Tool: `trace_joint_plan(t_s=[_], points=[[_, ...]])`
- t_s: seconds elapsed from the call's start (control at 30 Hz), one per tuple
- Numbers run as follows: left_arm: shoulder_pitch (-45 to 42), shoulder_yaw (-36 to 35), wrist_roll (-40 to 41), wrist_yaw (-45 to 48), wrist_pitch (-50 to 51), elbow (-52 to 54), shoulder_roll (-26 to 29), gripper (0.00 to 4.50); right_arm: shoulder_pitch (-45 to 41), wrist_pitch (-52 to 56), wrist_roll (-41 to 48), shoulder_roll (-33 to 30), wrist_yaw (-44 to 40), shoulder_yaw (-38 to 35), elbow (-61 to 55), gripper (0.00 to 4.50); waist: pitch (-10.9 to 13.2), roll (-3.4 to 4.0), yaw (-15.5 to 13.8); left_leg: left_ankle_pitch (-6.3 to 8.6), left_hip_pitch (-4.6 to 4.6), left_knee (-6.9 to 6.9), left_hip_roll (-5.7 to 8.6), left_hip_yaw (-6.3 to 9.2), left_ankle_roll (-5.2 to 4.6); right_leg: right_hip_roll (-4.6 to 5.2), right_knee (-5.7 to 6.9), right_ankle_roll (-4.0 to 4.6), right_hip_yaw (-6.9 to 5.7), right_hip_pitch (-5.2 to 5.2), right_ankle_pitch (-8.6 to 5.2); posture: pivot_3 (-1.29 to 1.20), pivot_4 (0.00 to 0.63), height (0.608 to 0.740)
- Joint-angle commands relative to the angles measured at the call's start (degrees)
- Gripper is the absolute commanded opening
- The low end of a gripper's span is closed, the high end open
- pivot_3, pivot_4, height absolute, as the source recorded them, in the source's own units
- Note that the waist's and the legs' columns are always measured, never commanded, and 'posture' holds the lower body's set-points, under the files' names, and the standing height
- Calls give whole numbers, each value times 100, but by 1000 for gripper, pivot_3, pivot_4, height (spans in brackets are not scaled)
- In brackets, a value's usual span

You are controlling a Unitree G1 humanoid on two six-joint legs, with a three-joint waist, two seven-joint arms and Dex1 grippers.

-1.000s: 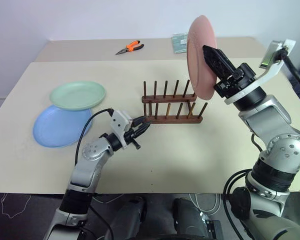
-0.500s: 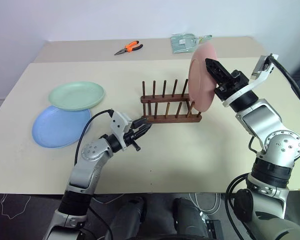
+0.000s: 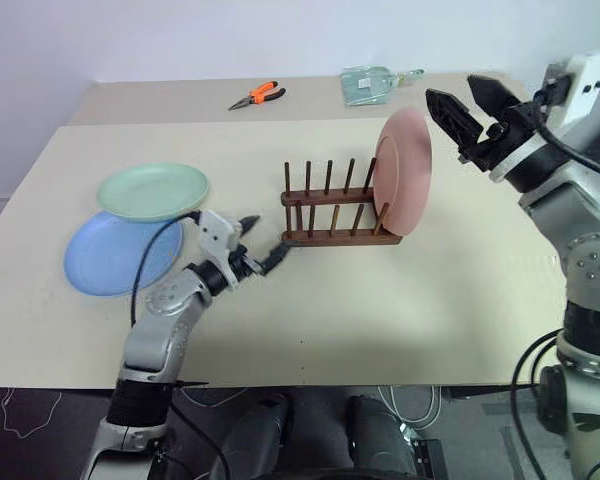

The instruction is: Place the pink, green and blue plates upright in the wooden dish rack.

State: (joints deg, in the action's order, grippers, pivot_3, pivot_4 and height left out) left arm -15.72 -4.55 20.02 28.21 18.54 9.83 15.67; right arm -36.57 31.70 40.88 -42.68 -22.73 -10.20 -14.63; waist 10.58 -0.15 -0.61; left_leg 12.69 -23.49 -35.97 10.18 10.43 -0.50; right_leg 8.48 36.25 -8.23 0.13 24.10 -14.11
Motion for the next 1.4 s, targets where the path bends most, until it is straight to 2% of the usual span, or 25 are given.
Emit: trace_joint_plan(t_s=[0.03, 0.13, 0.23, 0.33, 0.53, 0.67, 0.77, 0.97, 1.1, 1.2, 1.4], points=[[-335, -816, 102, -975, 42, 269, -87, 4500, -268, -497, -698, -241, -612, 353, -162, 4469, 1, -3, -1, 0, 0, -1, 0, 0, 0, 0, 0, -1, 0, -1, 0, 0, 150, 739], [-730, -1431, -224, -2190, 107, 162, -136, 4500, -615, -750, -1108, -68, -758, 654, -176, 4469, 4, -7, 0, 0, -3, -6, 0, -2, 1, 0, -1, -17, 1, 0, 9, 0, 150, 739], [-1175, -2078, -329, -3519, 642, 186, -273, 4500, -787, -789, -1207, 248, -920, 932, -284, 4469, 3, -16, -12, -1, -3, -7, 0, -1, 2, 0, -2, -19, 1, -1, 11, 0, 150, 739], [-1481, -2796, -47, -4533, 1300, 89, -480, 4500, -668, -883, -1377, 475, -1110, 1169, -252, 4469, -1, -26, -15, -2, -4, -6, 1, 0, 5, -1, -4, -24, 1, -2, 13, 0, 150, 739], [-1790, -3708, 1130, -5345, 2093, 210, -1013, 4500, -452, -994, -1641, 665, -1409, 1326, -211, 4469, 15, -59, -46, -18, -14, -18, 7, 3, 32, 0, -8, -34, -3, -2, 20, 0, 150, 739], [-1819, -3865, 1766, -5418, 2706, -52, -1064, 4500, -396, -1023, -1743, 766, -1504, 1310, -184, 4469, 14, -69, -17, -17, -16, -23, 7, 4, 32, -2, -8, -35, -3, -2, 29, 0, 150, 739], [-1976, -4033, 1987, -5459, 2584, -487, -960, 3609, -313, -1011, -1825, 824, -1506, 1286, -227, 4500, 14, -70, -14, -18, -15, -22, 3, 5, 32, -8, -3, -28, -2, 2, 34, 0, 150, 739], [-2164, -4092, 2441, -5307, 2576, -968, -809, 735, -139, -871, -1839, 817, -1514, 1225, -383, 4500, 14, -70, -8, -24, -15, -21, -10, 9, 43, -26, -4, -17, 1, 6, 42, 0, 150, 739], [-2122, -3801, 2648, -4838, 2445, -715, -777, 735, -128, -803, -1917, 717, -1534, 1219, -457, 4500, 14, -70, -13, -30, -15, -21, -12, 10, 52, -28, -4, -16, 2, 6, 44, 0, 150, 739], [-2093, -3391, 2702, -4423, 2371, -304, -770, 735, -211, -1097, -2341, 595, -1573, 1387, -496, 4500, 15, -71, -17, -30, -16, -22, -12, 10, 53, -28, -6, -16, 2, 5, 45, 0, 150, 739], [-2126, -2400, 2401, -4025, 2306, 253, -713, 735, -378, -1554, -2913, 775, -1674, 1786, -424, 4500, 14, -70, -2, -32, -17, -21, -13, 5, 56, -29, -6, -15, 5, 7, 48, 0, 150, 739]])
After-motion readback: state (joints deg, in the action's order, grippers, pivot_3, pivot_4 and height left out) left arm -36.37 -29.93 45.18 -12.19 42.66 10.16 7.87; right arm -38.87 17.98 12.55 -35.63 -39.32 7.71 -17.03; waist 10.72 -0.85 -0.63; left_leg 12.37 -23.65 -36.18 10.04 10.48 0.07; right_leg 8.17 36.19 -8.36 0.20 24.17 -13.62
